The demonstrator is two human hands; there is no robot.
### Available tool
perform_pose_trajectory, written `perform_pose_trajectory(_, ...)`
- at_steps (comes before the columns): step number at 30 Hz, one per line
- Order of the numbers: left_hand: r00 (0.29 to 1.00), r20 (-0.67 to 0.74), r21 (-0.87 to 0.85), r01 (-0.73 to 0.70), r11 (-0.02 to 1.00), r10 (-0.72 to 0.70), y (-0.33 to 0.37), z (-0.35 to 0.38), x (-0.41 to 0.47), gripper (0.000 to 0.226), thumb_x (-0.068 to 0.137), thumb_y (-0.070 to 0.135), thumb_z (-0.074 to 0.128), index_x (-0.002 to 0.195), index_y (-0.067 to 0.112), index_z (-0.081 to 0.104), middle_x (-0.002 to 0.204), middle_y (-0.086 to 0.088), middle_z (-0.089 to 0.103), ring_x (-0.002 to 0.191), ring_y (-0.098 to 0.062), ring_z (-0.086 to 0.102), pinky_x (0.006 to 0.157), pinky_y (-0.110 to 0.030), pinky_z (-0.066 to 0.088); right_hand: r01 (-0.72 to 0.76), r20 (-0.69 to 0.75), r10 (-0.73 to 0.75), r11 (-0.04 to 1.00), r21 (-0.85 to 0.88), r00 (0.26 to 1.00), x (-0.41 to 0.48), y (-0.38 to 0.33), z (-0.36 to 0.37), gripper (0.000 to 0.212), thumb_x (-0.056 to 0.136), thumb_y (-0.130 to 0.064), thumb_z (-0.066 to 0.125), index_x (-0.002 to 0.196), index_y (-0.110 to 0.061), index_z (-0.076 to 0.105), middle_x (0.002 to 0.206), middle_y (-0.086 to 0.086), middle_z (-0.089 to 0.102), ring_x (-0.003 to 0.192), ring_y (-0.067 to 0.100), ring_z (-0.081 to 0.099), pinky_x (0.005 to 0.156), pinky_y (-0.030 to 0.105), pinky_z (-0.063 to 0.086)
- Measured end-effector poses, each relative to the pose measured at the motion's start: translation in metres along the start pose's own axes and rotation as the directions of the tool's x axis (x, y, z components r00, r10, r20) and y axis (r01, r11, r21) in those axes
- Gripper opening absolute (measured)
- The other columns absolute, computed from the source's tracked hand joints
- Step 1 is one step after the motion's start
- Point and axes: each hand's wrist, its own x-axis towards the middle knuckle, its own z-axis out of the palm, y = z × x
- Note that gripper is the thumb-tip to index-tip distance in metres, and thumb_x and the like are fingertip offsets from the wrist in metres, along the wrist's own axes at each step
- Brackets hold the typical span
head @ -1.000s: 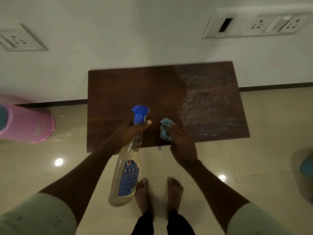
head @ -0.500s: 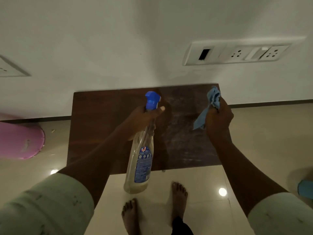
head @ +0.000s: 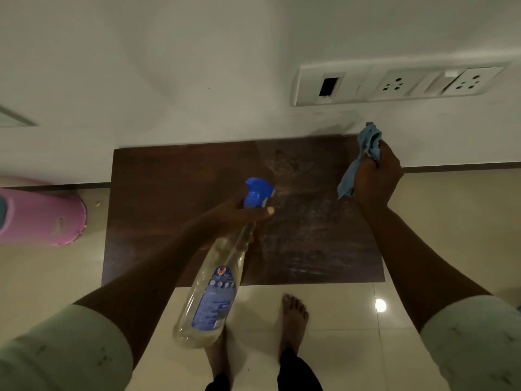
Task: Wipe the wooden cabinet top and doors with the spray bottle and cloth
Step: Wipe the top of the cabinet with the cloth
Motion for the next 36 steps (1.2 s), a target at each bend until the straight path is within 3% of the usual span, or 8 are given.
perform_pose_trajectory(7, 0.999, 0.006, 0.37, -0.042, 0.928, 0.043, -0.019, 0.012, -0.013, 0.031, 0.088, 0.024, 0.062, 0.117, 0.013, 0.054, 0.09, 0.005, 0.057, 0.077, -0.002, 0.055, 0.072, -0.012, 0.049, 0.207, 0.034, -0.206, 0.976, -0.062, 0.978, 0.017, -0.006, -0.003, 0.021, 0.082, 0.002, 0.042, 0.081, 0.005, 0.063, 0.072, 0.016, 0.059, 0.072, 0.015, 0.052, 0.07, 0.021, 0.039)
perform_pose_trajectory(13, 0.997, -0.075, 0.024, -0.024, 0.999, 0.026, -0.003, -0.013, 0.01, 0.021, 0.087, 0.028, 0.062, 0.106, 0.025, 0.054, 0.088, -0.002, 0.06, 0.074, -0.012, 0.06, 0.065, -0.024, 0.051, 0.381, 0.371, -0.302, 0.91, -0.164, 0.879, -0.01, 0.005, 0.025, 0.033, 0.085, -0.003, 0.056, 0.118, -0.004, 0.061, 0.106, 0.011, 0.066, 0.092, 0.01, 0.056, 0.081, 0.027, 0.049)
perform_pose_trajectory(16, 0.992, -0.128, -0.059, -0.003, 0.998, -0.005, -0.002, -0.03, 0.02, 0.039, 0.08, 0.038, 0.069, 0.107, 0.011, 0.058, 0.073, -0.005, 0.059, 0.064, -0.018, 0.06, 0.061, -0.032, 0.053, 0.466, 0.454, -0.374, 0.878, -0.105, 0.808, -0.018, 0.011, 0.052, 0.028, 0.089, -0.011, 0.057, 0.111, 0.006, 0.062, 0.103, 0.021, 0.066, 0.091, 0.026, 0.063, 0.087, 0.04, 0.053)
perform_pose_trajectory(21, 0.991, -0.135, -0.081, 0.012, 0.997, -0.023, -0.008, -0.047, 0.032, 0.04, 0.079, 0.038, 0.069, 0.102, 0.007, 0.059, 0.071, -0.004, 0.059, 0.06, -0.016, 0.06, 0.057, -0.029, 0.052, 0.362, 0.489, -0.106, 0.807, -0.467, 0.866, -0.027, -0.002, 0.094, 0.055, 0.095, -0.036, 0.034, 0.141, -0.006, 0.041, 0.147, 0.017, 0.038, 0.138, 0.033, 0.032, 0.115, 0.043, 0.025)
perform_pose_trajectory(25, 0.99, -0.138, -0.113, -0.01, 0.994, -0.006, -0.013, -0.053, 0.036, 0.036, 0.08, 0.035, 0.07, 0.1, 0.007, 0.059, 0.072, -0.006, 0.059, 0.062, -0.017, 0.06, 0.058, -0.029, 0.053, 0.548, 0.518, -0.292, 0.703, -0.454, 0.804, -0.07, -0.012, 0.131, 0.054, 0.083, -0.032, 0.061, 0.131, -0.009, 0.055, 0.137, 0.016, 0.052, 0.131, 0.034, 0.043, 0.11, 0.044, 0.032)
perform_pose_trajectory(28, 0.994, -0.113, -0.129, -0.001, 0.992, -0.014, -0.016, -0.055, 0.033, 0.039, 0.08, 0.034, 0.069, 0.105, 0.007, 0.058, 0.08, -0.007, 0.06, 0.068, -0.019, 0.061, 0.066, -0.033, 0.053, 0.625, 0.584, -0.3, 0.601, -0.498, 0.754, -0.063, -0.019, 0.114, 0.051, 0.077, -0.04, 0.055, 0.125, -0.021, 0.059, 0.131, 0.008, 0.055, 0.119, 0.03, 0.044, 0.098, 0.042, 0.035)
perform_pose_trajectory(33, 0.994, -0.106, -0.192, 0.007, 0.981, -0.028, -0.021, -0.07, 0.027, 0.032, 0.078, 0.036, 0.071, 0.098, 0.013, 0.06, 0.073, -0.003, 0.06, 0.06, -0.015, 0.062, 0.058, -0.03, 0.054, 0.456, 0.469, -0.168, 0.646, -0.612, 0.867, -0.029, -0.015, 0.092, 0.041, 0.086, -0.029, 0.051, 0.126, -0.018, 0.056, 0.132, 0.011, 0.049, 0.121, 0.032, 0.043, 0.1, 0.047, 0.039)
perform_pose_trajectory(36, 0.993, -0.119, -0.186, -0.013, 0.982, -0.01, -0.02, -0.073, 0.028, 0.036, 0.078, 0.035, 0.071, 0.1, 0.01, 0.059, 0.072, -0.003, 0.059, 0.059, -0.015, 0.062, 0.054, -0.027, 0.054, 0.511, 0.527, -0.258, 0.752, -0.416, 0.81, -0.055, -0.033, 0.127, 0.049, 0.082, -0.034, 0.045, 0.119, -0.005, 0.063, 0.119, 0.019, 0.057, 0.108, 0.038, 0.052, 0.093, 0.047, 0.046)
